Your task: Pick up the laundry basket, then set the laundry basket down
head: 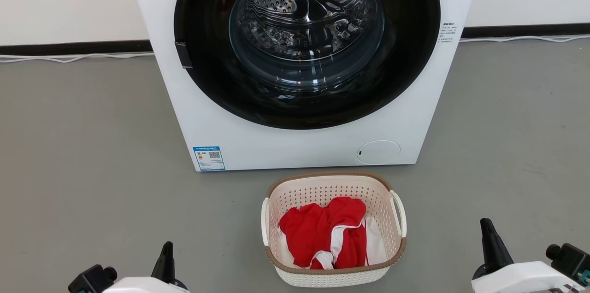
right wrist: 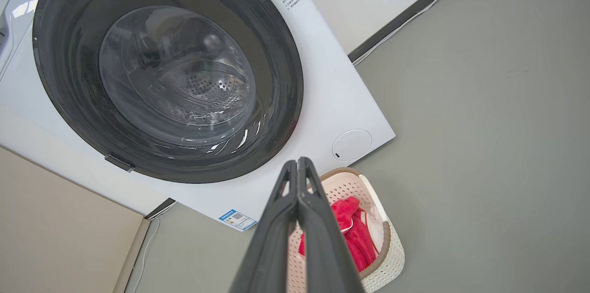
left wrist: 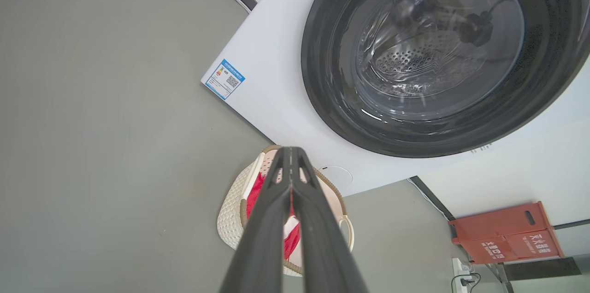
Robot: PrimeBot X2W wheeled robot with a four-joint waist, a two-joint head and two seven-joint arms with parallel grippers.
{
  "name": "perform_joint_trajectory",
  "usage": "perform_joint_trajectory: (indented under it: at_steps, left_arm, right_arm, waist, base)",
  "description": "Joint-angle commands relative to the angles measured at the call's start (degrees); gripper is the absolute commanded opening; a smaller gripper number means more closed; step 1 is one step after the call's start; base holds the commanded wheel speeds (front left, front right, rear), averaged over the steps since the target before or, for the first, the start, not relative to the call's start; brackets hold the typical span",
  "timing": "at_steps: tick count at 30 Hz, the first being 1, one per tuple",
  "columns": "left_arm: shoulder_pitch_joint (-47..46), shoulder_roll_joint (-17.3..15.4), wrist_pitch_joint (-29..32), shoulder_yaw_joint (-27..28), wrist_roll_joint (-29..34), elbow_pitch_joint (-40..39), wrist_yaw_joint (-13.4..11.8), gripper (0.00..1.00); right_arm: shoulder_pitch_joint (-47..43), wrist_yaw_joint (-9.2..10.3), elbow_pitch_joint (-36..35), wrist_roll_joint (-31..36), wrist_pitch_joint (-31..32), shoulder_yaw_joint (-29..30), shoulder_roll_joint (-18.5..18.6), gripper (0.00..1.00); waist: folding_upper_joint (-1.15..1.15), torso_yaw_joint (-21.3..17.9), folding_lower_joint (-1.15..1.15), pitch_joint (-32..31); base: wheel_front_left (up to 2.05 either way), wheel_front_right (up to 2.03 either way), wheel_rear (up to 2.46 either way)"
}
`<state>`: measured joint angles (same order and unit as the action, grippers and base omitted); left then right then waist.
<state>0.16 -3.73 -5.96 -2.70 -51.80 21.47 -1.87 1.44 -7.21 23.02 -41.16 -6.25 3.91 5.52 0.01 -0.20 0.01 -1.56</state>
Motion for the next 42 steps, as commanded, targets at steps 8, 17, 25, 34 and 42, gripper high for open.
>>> perform_joint_trajectory:
  at_steps: [8,17,25,34,42]
  left_arm:
    - [-3.65,-0.16,1.48,2.02,-5.41,-2.4,1.76,0.0]
    - [-4.02,-0.02,3.0,3.02,-10.23,-3.09,2.81,0.0]
    - [-4.32,0.09,4.19,3.8,-14.01,-3.63,3.63,0.0]
    - [-4.69,0.23,5.7,4.8,-18.82,-4.32,4.68,0.0]
    - [-5.02,0.35,7.05,5.68,-23.1,-4.93,5.61,0.0]
  right_arm:
    - [2.95,-0.17,-2.6,-6.65,1.94,0.24,0.12,0.0]
    - [3.2,-0.19,-3.48,-12.78,3.44,0.58,-0.26,0.0]
    - [3.4,-0.2,-4.18,-17.57,4.6,0.84,-0.56,0.0]
    - [3.64,-0.21,-5.06,-23.68,6.09,1.16,-0.94,0.0]
    - [3.86,-0.22,-5.84,-29.11,7.42,1.46,-1.28,0.0]
  waist:
    - [-0.01,0.02,-0.01,0.2]
    - [-0.01,0.05,-0.01,0.41]
    - [-0.01,0.07,-0.01,0.58]
    - [-0.01,0.09,-0.01,0.79]
    - [-0.01,0.11,-0.01,0.98]
  base:
    - [0.0,0.0,0.0]
    - [0.0,0.0,0.0]
    - [0.0,0.0,0.0]
    - [0.0,0.0,0.0]
    - [0.0,0.0,0.0]
